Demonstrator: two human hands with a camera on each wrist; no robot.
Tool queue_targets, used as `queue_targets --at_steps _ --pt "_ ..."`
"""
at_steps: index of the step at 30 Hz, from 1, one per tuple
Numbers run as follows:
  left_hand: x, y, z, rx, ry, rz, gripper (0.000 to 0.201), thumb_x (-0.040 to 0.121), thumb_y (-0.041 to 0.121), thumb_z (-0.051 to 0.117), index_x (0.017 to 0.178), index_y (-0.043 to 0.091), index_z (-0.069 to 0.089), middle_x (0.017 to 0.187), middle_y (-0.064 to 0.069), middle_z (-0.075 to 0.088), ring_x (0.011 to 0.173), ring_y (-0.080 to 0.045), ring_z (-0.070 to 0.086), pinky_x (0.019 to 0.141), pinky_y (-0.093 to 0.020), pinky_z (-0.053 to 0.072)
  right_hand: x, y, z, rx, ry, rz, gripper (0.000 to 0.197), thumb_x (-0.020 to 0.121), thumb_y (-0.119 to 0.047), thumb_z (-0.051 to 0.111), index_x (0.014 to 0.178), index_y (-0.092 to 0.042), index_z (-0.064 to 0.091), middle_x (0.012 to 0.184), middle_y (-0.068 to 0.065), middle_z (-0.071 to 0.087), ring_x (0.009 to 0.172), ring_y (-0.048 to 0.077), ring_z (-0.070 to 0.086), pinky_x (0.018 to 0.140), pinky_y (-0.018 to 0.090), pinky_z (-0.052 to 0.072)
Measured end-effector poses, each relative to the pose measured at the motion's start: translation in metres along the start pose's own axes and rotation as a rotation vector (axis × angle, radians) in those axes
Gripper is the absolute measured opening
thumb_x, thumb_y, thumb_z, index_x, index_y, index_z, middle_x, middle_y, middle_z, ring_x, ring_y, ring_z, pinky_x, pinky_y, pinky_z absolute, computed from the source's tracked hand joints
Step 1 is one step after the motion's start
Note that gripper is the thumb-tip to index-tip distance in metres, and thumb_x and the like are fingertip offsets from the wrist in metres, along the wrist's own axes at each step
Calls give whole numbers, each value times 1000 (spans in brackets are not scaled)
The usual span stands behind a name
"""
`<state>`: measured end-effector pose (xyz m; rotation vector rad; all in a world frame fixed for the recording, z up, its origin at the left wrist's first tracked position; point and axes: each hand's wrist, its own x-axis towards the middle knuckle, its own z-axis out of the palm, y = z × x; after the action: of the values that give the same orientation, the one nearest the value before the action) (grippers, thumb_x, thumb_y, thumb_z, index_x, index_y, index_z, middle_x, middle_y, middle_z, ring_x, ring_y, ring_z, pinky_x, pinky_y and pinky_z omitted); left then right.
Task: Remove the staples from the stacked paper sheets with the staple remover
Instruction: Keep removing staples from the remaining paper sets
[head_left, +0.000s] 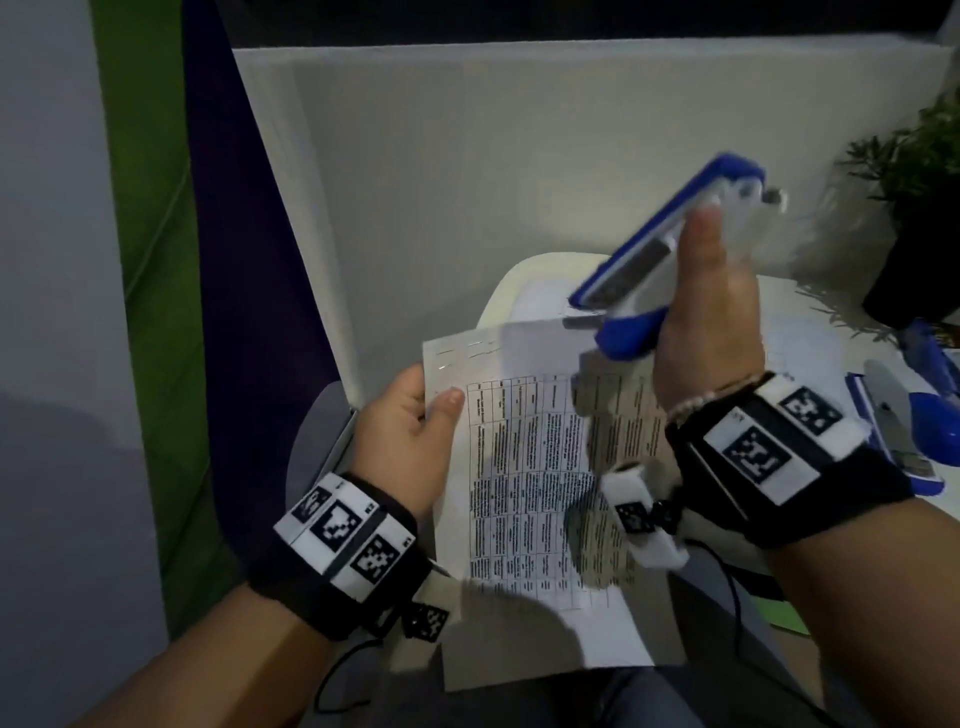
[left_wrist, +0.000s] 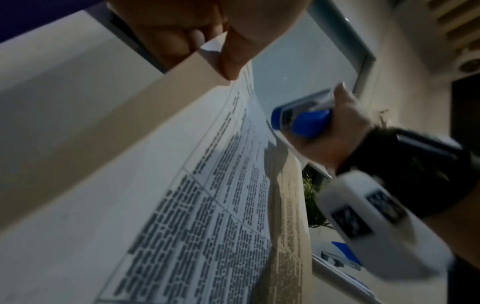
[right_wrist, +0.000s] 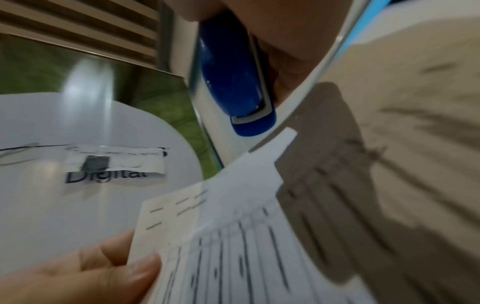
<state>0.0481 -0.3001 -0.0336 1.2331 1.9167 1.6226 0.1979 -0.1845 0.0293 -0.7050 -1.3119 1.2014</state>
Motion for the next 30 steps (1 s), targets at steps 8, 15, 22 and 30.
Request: queue_targets --at_steps 8,15,22,30 --pt "-12 15 -1 130 -19 163 30 92 14 54 92 44 56 86 21 66 84 6 63 74 -15 51 3 -14 35 -284 -220 -148 30 87 -53 46 71 -28 49 63 -8 55 51 -1 51 54 16 41" --pt "-19 16 -5 131 20 217 13 91 24 53 89 31 64 76 0 68 71 -11 63 67 -34 54 1 -11 45 -269 -155 -179 40 80 -63 43 62 -27 42 57 -11 44 55 11 45 59 31 39" --pt "-21 17 -6 145 37 259 16 87 25 51 92 22 66 71 -2 63 72 -17 58 62 -34 50 -2 -11 49 -168 -184 -161 38 78 -57 51 65 -23 43 60 -3 44 56 15 45 55 26 37" --pt "-18 14 -7 151 23 259 16 89 22 52 87 33 63 69 9 63 65 -7 58 58 -21 49 0 -12 50 -158 -192 -141 31 80 -44 51 62 -21 41 55 -11 39 47 0 38 50 12 34"
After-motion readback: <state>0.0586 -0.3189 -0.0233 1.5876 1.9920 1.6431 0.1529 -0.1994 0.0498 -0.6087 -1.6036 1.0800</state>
